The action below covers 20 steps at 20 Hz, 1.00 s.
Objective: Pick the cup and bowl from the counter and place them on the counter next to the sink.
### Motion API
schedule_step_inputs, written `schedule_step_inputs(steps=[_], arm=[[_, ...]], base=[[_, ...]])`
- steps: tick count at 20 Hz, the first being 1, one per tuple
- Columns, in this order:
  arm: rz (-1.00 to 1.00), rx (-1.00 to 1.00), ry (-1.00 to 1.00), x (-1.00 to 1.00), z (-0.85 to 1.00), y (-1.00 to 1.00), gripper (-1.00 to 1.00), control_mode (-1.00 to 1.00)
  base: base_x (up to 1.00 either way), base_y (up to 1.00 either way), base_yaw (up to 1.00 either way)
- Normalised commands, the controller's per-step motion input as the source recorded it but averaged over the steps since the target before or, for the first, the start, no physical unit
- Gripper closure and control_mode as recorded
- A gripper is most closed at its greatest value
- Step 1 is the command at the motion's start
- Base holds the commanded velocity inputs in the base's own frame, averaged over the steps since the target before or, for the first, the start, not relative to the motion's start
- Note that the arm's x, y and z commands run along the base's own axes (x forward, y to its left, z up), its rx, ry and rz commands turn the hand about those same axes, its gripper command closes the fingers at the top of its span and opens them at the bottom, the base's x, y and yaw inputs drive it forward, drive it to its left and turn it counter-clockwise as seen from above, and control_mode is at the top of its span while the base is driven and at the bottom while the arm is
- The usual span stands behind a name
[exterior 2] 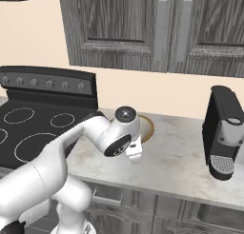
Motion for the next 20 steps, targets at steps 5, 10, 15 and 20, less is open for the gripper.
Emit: schedule_step_inputs(steps=[5,10,15,20], arm=[[0.14,0.0,0.09,0.03,0.58,0.33,1.0,-1.0],[0.14,0.0,0.05,0.0,0.19,0.39,1.0,-1.0],[0.13,0.03,0.0,0.0,0.0,0.43,1.0,-1.0],[0.11,0.01,-0.06,-0.07,0.0,0.59,1.0,-1.0]], base=[[0.0,0.0,0.0],[0.0,0.0,0.0],[0.0,0.0,0.0],[0.0,0.0,0.0]])
